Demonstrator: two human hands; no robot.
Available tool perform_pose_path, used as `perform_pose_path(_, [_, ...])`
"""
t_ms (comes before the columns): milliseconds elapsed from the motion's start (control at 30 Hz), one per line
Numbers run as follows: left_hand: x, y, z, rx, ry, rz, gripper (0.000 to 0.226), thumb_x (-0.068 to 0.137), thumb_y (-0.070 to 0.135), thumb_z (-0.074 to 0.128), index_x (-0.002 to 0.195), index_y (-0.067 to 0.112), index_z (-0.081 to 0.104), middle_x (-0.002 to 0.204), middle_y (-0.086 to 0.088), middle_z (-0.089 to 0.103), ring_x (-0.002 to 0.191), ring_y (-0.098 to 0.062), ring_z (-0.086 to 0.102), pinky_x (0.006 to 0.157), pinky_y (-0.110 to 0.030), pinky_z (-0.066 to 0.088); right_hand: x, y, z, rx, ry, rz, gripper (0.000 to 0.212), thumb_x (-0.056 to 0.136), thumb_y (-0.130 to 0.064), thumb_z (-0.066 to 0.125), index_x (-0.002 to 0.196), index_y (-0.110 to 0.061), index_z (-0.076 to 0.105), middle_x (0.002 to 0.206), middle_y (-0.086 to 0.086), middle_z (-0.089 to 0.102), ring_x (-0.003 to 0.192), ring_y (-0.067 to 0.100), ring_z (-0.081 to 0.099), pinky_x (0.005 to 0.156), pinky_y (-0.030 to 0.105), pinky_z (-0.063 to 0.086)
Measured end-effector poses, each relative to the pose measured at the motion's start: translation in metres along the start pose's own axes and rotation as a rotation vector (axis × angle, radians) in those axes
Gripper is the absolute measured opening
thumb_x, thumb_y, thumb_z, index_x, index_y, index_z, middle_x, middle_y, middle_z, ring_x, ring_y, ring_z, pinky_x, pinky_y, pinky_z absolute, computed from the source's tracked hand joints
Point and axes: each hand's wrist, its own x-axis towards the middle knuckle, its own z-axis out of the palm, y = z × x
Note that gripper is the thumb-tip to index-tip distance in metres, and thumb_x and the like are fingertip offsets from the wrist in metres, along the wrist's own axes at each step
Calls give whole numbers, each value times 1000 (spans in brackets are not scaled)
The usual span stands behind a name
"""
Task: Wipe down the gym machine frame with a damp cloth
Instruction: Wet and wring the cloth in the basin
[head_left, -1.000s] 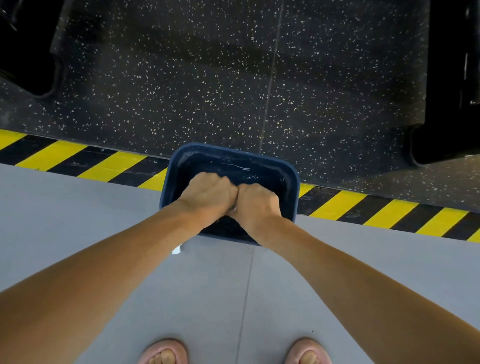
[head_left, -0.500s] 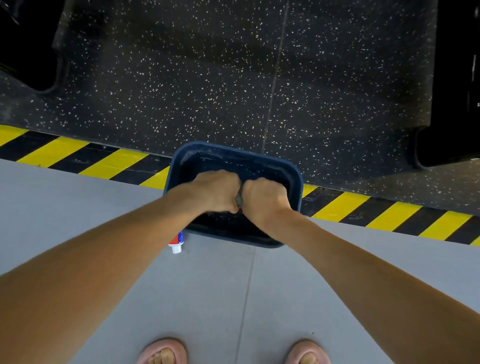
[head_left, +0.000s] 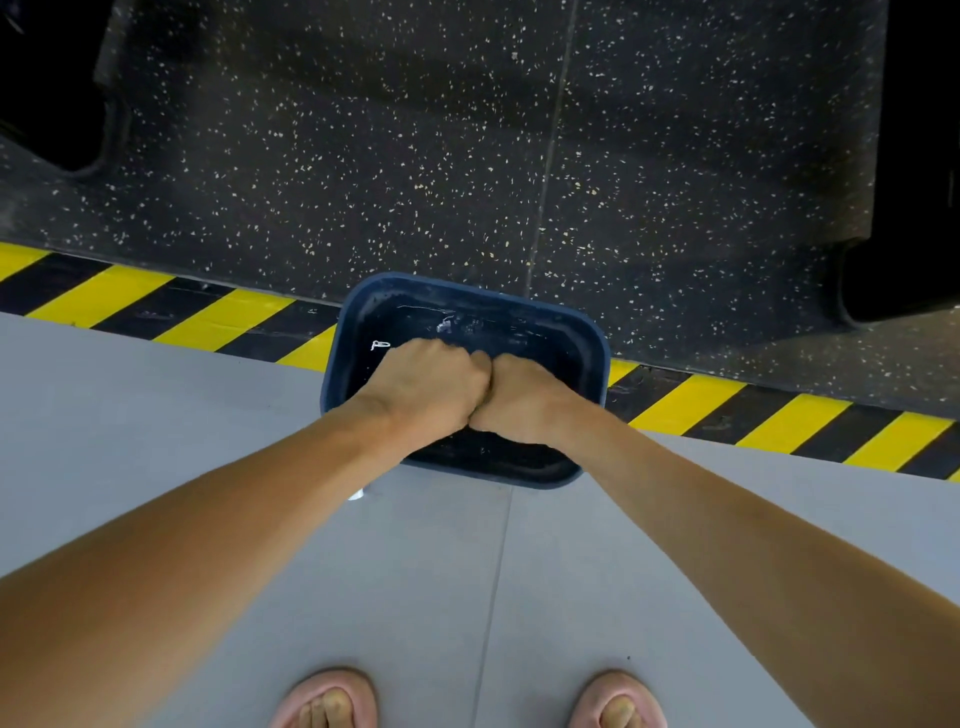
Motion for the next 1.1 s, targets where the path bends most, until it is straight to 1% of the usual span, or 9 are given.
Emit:
perform_pose_path(167, [11, 5, -9, -494, -211, -180, 15, 85, 9, 52, 72, 13, 47, 75, -4, 56, 63, -17, 51, 52, -26, 33, -8, 7, 8, -537, 354, -146, 20, 95, -14, 41, 103, -13, 60, 95, 6, 64, 89, 26, 61, 65, 32, 38])
perform_pose_path(400, [24, -3, -19, -783, -615, -297, 14, 63, -3, 57, 61, 7, 47, 51, -5, 39, 44, -17, 37, 45, -18, 30, 2, 23, 6, -778, 379, -305, 24, 99, -21, 39, 114, -8, 51, 104, 7, 66, 91, 28, 64, 65, 31, 35])
perform_pose_path(467, [23, -5, -23, -834, -717, -328, 20, 63, -3, 55, 55, 10, 43, 50, -5, 34, 45, -17, 33, 44, -18, 29, 7, 26, 5, -785, 440, -396, 22, 93, -23, 52, 106, -5, 56, 94, 7, 68, 79, 29, 66, 60, 30, 35])
perform_pose_path(567, [23, -4, -25, -992, -806, -332, 38, 64, -6, 46, 47, 18, 23, 46, 0, 19, 43, -14, 14, 44, -19, 14, 11, 32, 3, -764, 622, -536, 36, 47, -16, 88, 59, -5, 57, 43, 4, 53, 29, 23, 47, 38, 20, 29])
perform_pose_path(700, [17, -7, -28, -1130, -868, -311, 43, 70, -5, 44, 42, 20, 23, 43, 2, 17, 40, -12, 11, 43, -19, 9, 14, 37, 5, -753, 680, -614, 40, 36, -13, 88, 51, -7, 52, 35, 2, 45, 23, 21, 40, 35, 17, 31])
perform_pose_path(833, [10, -10, -23, -1217, -804, -339, 47, 77, -5, 49, 44, 20, 27, 44, 2, 21, 40, -11, 14, 41, -19, 11, 12, 30, 1, -774, 674, -593, 34, 48, -13, 87, 62, -7, 57, 44, 3, 53, 33, 23, 50, 40, 19, 26])
perform_pose_path(933, [1, -9, -23, -1100, -662, -319, 24, 85, 15, 65, 68, 18, 48, 58, 1, 43, 48, -11, 36, 44, -21, 32, 1, 16, -6, -683, 436, -402, 29, 84, -14, 64, 110, -9, 52, 96, 8, 67, 86, 29, 64, 62, 32, 39])
perform_pose_path(1033, [-21, -11, -30, -1159, -521, -243, 18, 92, 36, 60, 104, 30, 48, 92, 8, 60, 76, -10, 59, 63, -24, 49, -15, 14, -6, -209, 223, -250, 57, 81, -7, 67, 127, -22, 37, 110, 7, 60, 100, 27, 60, 82, 38, 49])
perform_pose_path(1100, [-36, -13, -29, -1175, -281, -319, 20, 95, 24, 57, 114, 28, 53, 100, 4, 63, 88, -16, 64, 71, -28, 51, -24, 15, -10, 129, 113, -187, 89, 73, -5, 78, 139, -30, 23, 118, 5, 54, 105, 23, 58, 94, 38, 48])
